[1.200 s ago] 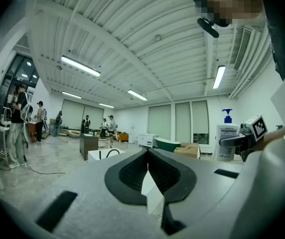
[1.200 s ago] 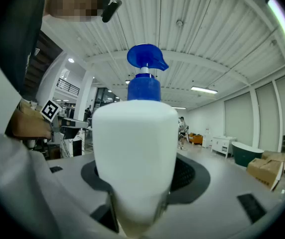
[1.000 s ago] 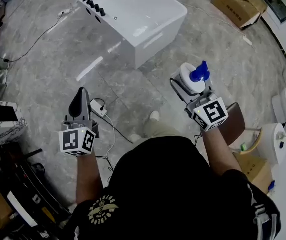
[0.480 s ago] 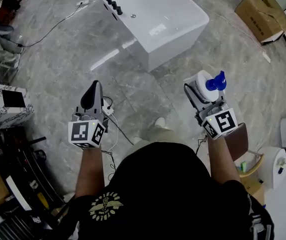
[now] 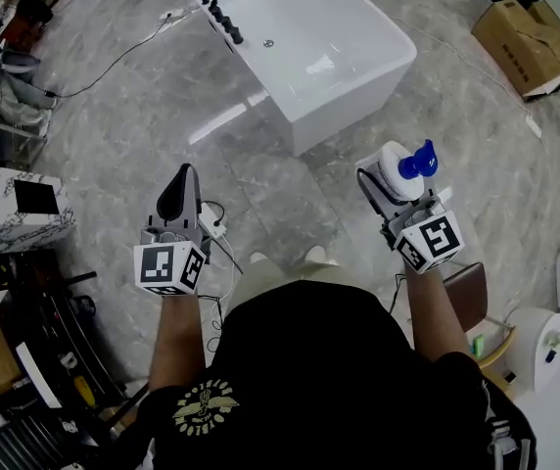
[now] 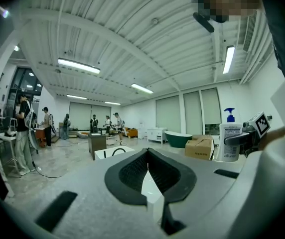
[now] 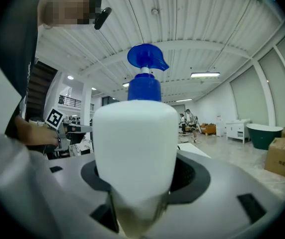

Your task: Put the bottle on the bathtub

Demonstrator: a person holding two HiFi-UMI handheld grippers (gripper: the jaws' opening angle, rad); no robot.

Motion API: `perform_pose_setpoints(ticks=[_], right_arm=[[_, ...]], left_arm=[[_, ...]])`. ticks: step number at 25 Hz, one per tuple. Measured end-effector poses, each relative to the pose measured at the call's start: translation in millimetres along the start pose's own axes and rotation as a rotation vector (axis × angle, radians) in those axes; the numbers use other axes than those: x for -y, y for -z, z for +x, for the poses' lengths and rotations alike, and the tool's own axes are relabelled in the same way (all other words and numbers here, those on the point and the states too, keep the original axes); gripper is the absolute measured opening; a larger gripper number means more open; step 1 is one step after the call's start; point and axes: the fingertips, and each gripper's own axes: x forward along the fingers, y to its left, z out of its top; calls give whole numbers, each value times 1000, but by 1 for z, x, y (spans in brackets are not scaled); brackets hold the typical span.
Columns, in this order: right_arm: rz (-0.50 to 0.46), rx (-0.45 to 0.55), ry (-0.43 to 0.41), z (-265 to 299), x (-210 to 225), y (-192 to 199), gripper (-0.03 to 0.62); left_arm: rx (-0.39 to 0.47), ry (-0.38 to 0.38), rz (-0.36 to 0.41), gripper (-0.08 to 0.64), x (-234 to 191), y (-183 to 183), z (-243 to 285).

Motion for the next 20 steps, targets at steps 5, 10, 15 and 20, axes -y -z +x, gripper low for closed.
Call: perform_pose_setpoints(ticks=[5, 10, 15, 20], right_arm=[[2, -12, 3, 12, 10, 5, 264], [5, -18, 20, 34, 15, 6, 264], [-9, -20, 42, 63, 13, -3, 264], [-5, -24, 70, 97, 16, -9, 264]], left_arm=[[-10, -2, -3, 9, -7, 6, 11], [-8, 18, -11, 9, -24, 9, 27], [78, 112, -21, 9, -36, -7, 48], [94, 156, -77, 9, -64, -12, 82]])
